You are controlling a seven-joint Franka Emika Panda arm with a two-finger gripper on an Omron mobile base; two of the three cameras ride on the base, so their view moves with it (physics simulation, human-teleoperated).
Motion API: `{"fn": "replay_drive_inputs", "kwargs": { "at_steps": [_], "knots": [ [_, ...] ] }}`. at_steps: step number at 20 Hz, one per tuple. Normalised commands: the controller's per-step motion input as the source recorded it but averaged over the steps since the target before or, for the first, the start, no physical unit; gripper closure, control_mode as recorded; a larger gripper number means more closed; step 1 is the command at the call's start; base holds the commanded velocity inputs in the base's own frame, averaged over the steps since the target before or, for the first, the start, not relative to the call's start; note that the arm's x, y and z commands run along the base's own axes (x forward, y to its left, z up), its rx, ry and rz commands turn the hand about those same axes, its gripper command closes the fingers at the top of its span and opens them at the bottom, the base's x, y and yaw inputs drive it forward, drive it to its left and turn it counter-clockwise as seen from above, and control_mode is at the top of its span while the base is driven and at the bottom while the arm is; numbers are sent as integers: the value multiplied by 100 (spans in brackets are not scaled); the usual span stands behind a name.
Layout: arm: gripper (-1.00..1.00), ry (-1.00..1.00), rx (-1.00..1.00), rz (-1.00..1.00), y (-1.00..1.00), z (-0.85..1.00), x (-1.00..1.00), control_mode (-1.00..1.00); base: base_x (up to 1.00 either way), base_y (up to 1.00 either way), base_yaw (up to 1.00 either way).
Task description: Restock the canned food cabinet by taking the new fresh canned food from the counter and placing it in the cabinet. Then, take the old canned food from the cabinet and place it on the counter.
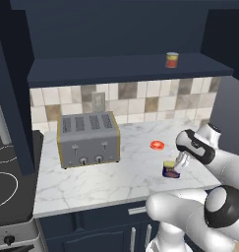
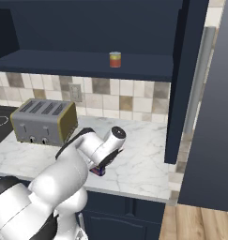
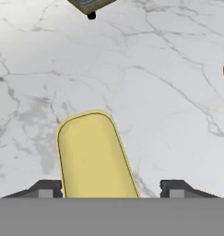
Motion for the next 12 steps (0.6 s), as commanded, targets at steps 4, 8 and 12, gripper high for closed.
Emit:
{"fn": "replay_drive_inputs", "kwargs": {
  "at_steps": [4,8,12],
  "knots": [
    [-100,-8,0,0,14,42,0,-100,0,0,0],
    [-100,-6,0,0,31,82,-31,-100,0,0,0],
    [-100,-5,-1,0,42,100,-91,-100,0,0,0]
  ]
}}
